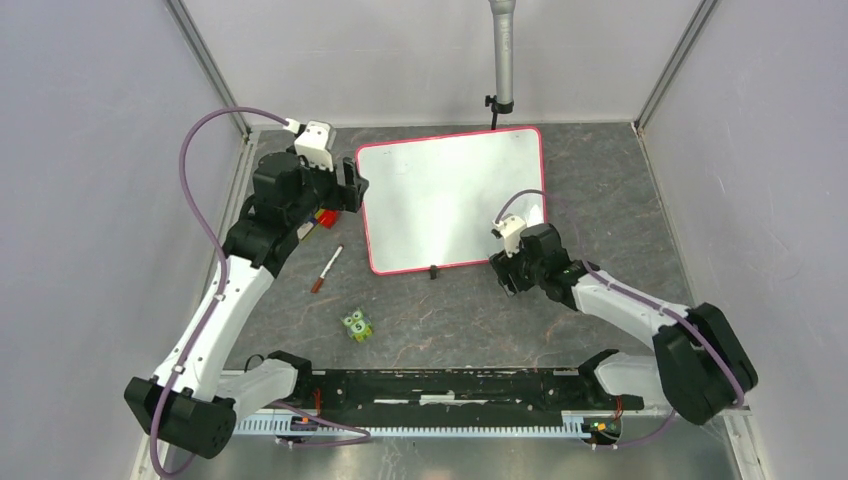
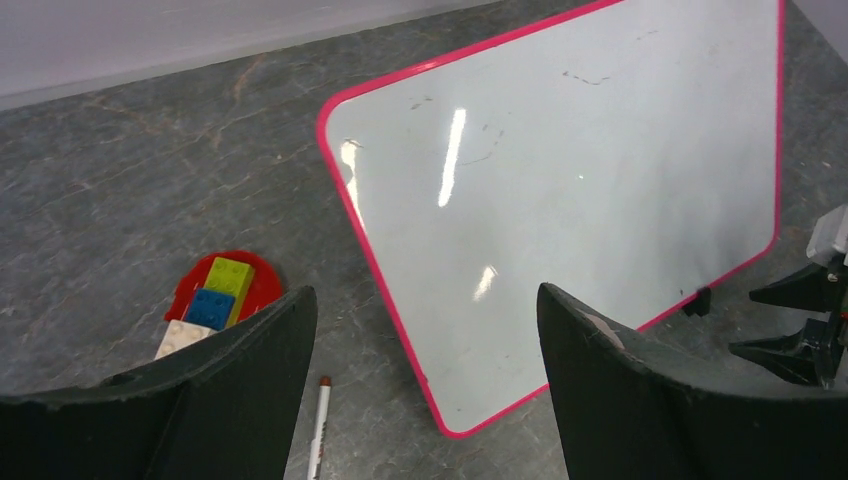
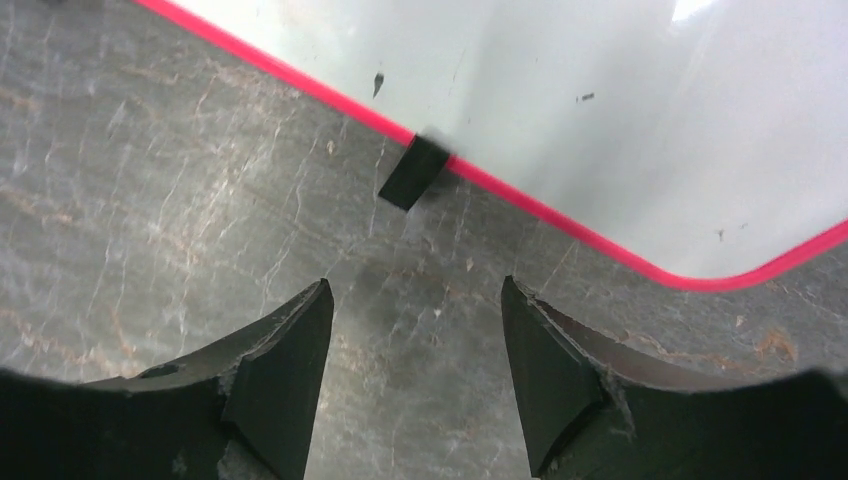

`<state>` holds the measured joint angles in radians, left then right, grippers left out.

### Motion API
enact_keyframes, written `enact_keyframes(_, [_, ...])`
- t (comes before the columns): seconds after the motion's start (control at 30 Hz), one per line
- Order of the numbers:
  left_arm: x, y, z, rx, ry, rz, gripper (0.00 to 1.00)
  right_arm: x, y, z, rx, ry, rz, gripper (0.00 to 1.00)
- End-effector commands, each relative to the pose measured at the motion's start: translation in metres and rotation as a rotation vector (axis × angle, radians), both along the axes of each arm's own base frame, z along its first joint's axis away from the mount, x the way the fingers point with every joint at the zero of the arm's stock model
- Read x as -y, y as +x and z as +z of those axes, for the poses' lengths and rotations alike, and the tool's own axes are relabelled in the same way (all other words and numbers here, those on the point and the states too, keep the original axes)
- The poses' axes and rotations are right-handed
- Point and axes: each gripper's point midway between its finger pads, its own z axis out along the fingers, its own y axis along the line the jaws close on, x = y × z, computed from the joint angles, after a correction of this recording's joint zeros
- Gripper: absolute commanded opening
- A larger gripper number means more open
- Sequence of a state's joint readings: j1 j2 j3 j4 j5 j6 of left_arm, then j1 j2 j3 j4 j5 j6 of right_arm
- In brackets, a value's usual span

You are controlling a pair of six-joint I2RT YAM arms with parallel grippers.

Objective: Write a sentence on the whiteboard
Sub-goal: Move the whiteboard to the center of the board.

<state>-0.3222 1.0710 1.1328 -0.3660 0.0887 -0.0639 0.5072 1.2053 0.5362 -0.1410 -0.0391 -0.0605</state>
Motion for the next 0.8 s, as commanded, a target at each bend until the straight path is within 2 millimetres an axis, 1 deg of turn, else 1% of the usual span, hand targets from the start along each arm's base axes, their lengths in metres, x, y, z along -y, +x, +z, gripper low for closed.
enact_keyframes(0.0, [-0.022,0.001,0.006,0.014,-0.023,0.116,0.87,-0.020,0.036,0.021,0.076,0.066,-0.081,0.67])
enact_keyframes(0.1, [-0.023,-0.001,0.010,0.026,-0.026,0.118,0.87,-0.028,0.040,0.016,0.052,0.099,-0.106,0.64])
enact_keyframes(0.23, [-0.025,-0.002,0.010,0.027,-0.032,0.125,0.88,-0.029,0.048,0.006,0.017,0.086,-0.151,0.58])
enact_keyframes(0.33, [-0.026,-0.002,0.007,0.031,-0.030,0.126,0.89,-0.029,0.048,-0.003,-0.008,0.077,-0.166,0.53])
enact_keyframes(0.37, [-0.026,-0.002,0.006,0.030,-0.028,0.125,0.89,-0.033,0.053,-0.001,0.006,0.096,-0.163,0.52])
enact_keyframes(0.57, [-0.027,-0.002,-0.005,0.018,-0.022,0.126,0.90,-0.033,0.056,-0.004,0.007,0.083,-0.160,0.45])
enact_keyframes(0.77, [-0.026,0.001,-0.010,0.011,-0.021,0.127,0.90,-0.037,0.064,-0.002,0.011,0.075,-0.155,0.44])
